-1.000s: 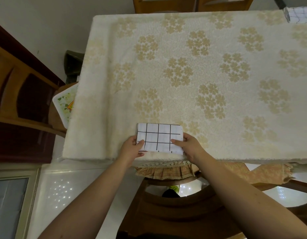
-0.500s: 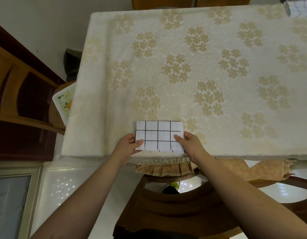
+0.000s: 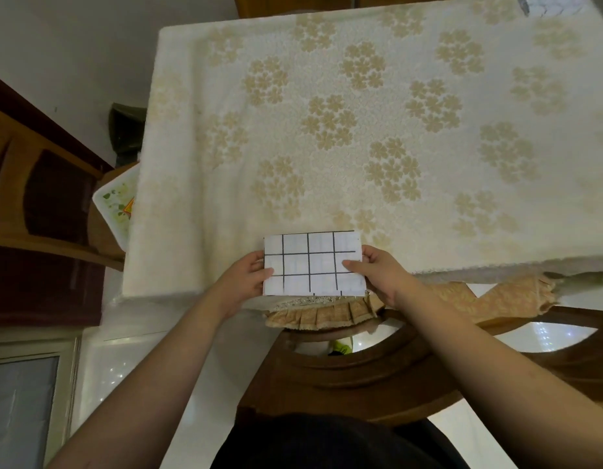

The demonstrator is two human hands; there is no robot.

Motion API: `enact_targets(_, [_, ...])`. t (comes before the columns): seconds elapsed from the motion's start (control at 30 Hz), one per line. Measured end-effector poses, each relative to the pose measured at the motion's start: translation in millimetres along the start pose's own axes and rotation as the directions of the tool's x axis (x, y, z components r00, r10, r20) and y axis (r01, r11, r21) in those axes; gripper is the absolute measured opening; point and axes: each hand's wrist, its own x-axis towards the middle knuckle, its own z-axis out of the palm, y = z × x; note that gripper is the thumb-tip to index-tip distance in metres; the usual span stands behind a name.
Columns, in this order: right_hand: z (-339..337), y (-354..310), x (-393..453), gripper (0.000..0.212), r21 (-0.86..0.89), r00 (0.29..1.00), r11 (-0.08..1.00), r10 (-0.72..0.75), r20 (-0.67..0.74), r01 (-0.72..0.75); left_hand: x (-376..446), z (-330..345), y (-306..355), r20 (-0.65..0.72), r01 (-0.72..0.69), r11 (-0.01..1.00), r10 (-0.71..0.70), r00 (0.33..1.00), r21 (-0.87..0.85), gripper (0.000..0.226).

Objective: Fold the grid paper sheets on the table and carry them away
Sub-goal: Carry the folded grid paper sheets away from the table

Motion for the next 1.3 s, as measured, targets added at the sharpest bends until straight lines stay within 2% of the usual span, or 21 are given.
enact_targets(0.1, [5,9,-23,0.028,-0.002,0.999,1.000,-0.026,-0.025,0.026,-9,8,1,-0.099,-0.017,0.999,0.021,0.995,0.039,0.013])
enact_targets(0.17, [11,16,-40,0.022,0.008,0.996,0.999,-0.041,-0.078,0.042,-16,10,-1,-0.107,-0.040,0.997,0.048,0.993,0.072,0.009])
enact_targets(0.23, [17,22,-59,0.014,-0.007,0.991,0.998,-0.059,-0.122,0.058,-24,10,-6,-0.058,-0.052,0.994,0.057,0.997,0.097,0.006])
enact_targets(0.37, [21,39,-91,0.012,-0.078,0.969,0.991,-0.124,-0.213,0.110,-42,12,-14,0.044,-0.074,0.987,0.068,0.997,0.145,0.020])
enact_targets(0.47, [20,54,-115,0.022,-0.117,0.953,0.985,-0.154,-0.259,0.128,-52,15,-20,0.123,-0.087,0.977,0.063,0.990,0.196,0.023])
enact_targets(0.63, [15,80,-159,0.023,-0.050,0.925,0.993,-0.118,-0.361,0.107,-65,35,-23,0.262,-0.083,0.964,0.014,0.965,0.252,0.025])
enact_targets(0.77, [9,104,-194,0.021,0.104,0.881,0.980,-0.102,-0.463,0.168,-76,66,-24,0.305,-0.130,0.935,0.024,0.952,0.330,0.020])
enact_targets(1.0, [-13,142,-250,0.026,0.194,0.808,0.953,-0.080,-0.583,0.234,-84,126,-29,0.399,-0.204,0.855,-0.004,0.917,0.477,0.010])
enact_targets(1.17, [-32,167,-287,0.014,0.279,0.767,0.915,-0.050,-0.639,0.292,-96,167,-35,0.475,-0.258,0.803,-0.035,0.879,0.537,0.011])
enact_targets(1.3, [-51,190,-314,0.015,0.342,0.743,0.883,-0.012,-0.669,0.322,-110,206,-41,0.525,-0.292,0.770,-0.067,0.848,0.568,0.014])
